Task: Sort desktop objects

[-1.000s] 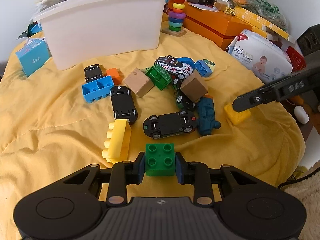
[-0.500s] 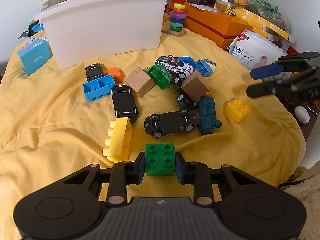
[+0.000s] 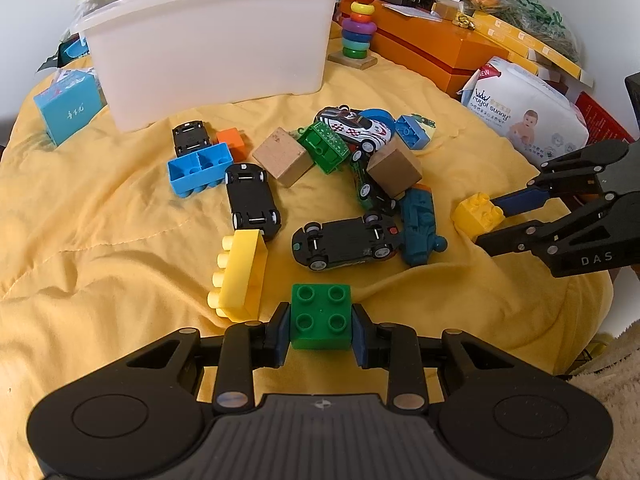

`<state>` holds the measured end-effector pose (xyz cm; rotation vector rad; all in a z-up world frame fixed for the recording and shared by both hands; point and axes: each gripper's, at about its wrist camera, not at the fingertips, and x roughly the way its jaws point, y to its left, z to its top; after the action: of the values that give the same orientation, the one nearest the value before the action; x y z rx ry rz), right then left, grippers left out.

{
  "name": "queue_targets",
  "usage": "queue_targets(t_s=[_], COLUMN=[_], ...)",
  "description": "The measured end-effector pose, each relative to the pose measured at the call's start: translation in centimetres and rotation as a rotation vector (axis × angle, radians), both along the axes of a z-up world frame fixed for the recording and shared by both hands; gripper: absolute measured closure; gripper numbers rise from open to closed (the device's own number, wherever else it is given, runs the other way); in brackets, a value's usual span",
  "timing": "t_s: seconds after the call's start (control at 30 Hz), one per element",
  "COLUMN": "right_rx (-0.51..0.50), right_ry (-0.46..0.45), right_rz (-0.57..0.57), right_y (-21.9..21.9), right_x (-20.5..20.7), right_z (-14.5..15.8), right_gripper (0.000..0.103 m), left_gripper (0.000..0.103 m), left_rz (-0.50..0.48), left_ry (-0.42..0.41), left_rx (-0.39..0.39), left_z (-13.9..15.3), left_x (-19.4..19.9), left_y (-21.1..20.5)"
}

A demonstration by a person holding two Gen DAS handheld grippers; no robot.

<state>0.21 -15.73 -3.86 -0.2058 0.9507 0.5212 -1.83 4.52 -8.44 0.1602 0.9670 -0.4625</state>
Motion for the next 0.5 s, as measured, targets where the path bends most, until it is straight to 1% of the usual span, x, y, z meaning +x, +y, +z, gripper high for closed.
queue_targets(t_s=[0.13, 0.17, 0.23, 0.27, 0.33, 0.4, 0.5], right_rx=[-0.001, 0.001, -0.009, -0.013, -0.001, -0.012, -0.038], right_ry=[-0.003, -0.002, 0.004, -0.007, -0.048, -0.104, -0.201], right_rz=[-0.021, -0.020, -0.021, -0.024, -0.024, -0.018, 0.017], right_y=[0.3, 0.3, 0.5, 0.5, 0.4, 0.6, 1.4], right_x=[0.2, 0.3, 0.5, 0.6, 0.8, 1.2, 2.1], right_z=[-0.3, -0.3, 0.1, 0.5, 2.0, 3.8, 6.4], right_gripper=[0.059, 0.063, 0.064, 0.065, 0.065, 0.065, 0.065], left_gripper=[0.069, 0.069, 0.069, 0.069, 0.069, 0.069, 0.069], left_rz=[-0.018, -0.025, -0.036, -0.038, -0.034, -0.017, 0.020], left_ry=[-0.010, -0.014, -0.028, -0.044, -0.092, -0.129, -0.179], left_rx=[0.014, 0.018, 0.018, 0.012, 0.003, -0.009, -0.057], left_z=[0.1, 0.2, 0.9, 1.5, 3.4, 5.1, 8.2], left_x=[-0.1, -0.1, -0.2, -0.2, 0.0, 0.6, 2.2], left_y=[-0.2, -0.2, -0.2, -0.1, 0.2, 0.6, 1.5])
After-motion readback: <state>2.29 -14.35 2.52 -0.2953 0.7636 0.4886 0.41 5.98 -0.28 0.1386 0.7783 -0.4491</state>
